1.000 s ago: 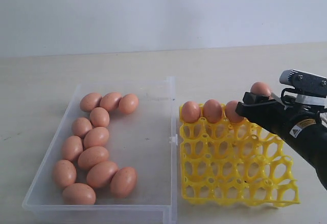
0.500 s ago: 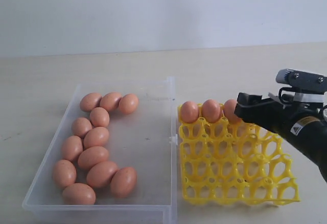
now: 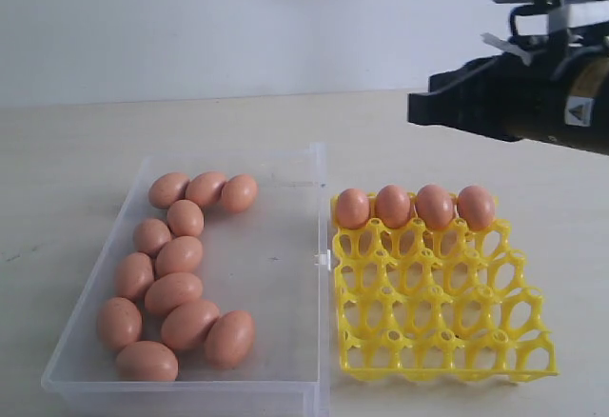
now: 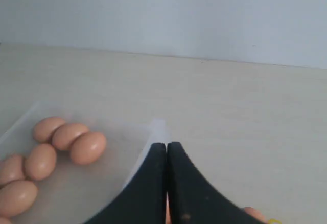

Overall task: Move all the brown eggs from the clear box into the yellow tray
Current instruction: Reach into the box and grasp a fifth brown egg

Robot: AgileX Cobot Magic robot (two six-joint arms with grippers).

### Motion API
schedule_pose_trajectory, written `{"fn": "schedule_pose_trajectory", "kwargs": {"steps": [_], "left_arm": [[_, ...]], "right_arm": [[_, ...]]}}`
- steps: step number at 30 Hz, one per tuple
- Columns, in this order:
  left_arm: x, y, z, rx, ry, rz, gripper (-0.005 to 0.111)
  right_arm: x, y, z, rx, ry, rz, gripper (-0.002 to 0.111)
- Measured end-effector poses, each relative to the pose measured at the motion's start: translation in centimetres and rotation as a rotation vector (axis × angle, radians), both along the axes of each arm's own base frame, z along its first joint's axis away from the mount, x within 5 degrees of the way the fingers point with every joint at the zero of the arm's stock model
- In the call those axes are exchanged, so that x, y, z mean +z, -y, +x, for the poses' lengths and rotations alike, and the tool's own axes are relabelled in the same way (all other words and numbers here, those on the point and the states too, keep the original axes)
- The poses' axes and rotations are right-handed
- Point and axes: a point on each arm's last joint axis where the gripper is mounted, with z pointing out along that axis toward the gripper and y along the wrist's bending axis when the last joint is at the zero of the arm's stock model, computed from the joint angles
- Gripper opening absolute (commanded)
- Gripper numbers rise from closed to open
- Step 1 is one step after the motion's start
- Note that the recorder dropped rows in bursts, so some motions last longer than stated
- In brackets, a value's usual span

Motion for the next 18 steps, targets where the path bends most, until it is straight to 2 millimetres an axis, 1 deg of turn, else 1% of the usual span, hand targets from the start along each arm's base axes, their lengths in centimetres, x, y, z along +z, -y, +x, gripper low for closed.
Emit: {"fn": "schedule_pose_trajectory", "kwargs": {"steps": [1, 2, 3, 5, 7, 8, 9, 11, 14, 18], "left_arm": [[0.0, 0.0, 0.0, 0.000, 0.000, 0.000, 0.000], [0.0, 0.0, 0.0, 0.000, 0.000, 0.000, 0.000], [0.0, 0.0, 0.0, 0.000, 0.000, 0.000, 0.000], [0.0, 0.0, 0.0, 0.000, 0.000, 0.000, 0.000], [0.0, 0.0, 0.0, 0.000, 0.000, 0.000, 0.000], [0.0, 0.0, 0.0, 0.000, 0.000, 0.000, 0.000], [0.0, 0.0, 0.0, 0.000, 0.000, 0.000, 0.000], [0.0, 0.0, 0.0, 0.000, 0.000, 0.000, 0.000], [0.0, 0.0, 0.0, 0.000, 0.000, 0.000, 0.000], [0.0, 0.0, 0.0, 0.000, 0.000, 0.000, 0.000]], "right_arm": [[0.2, -0.8, 0.0, 0.014, -0.021, -0.019, 0.000], [0.8, -2.2, -0.1, 0.050, -0.027, -0.035, 0.000], [0.8, -3.2, -0.1, 0.069, -0.047, -0.053, 0.000], [0.7, -5.8, -0.1, 0.134, -0.081, -0.109, 0.000], [0.4, -8.2, -0.3, 0.195, -0.128, -0.158, 0.000], [-0.4, -9.8, -0.4, 0.247, -0.179, -0.207, 0.000], [-0.6, -11.0, -0.4, 0.289, -0.203, -0.235, 0.000], [-1.8, -13.7, -0.4, 0.405, -0.270, -0.304, 0.002], [-3.6, -17.0, -0.1, 0.560, -0.344, -0.399, 0.015], [-4.9, -19.9, 0.4, 0.733, -0.388, -0.524, 0.046]]}}
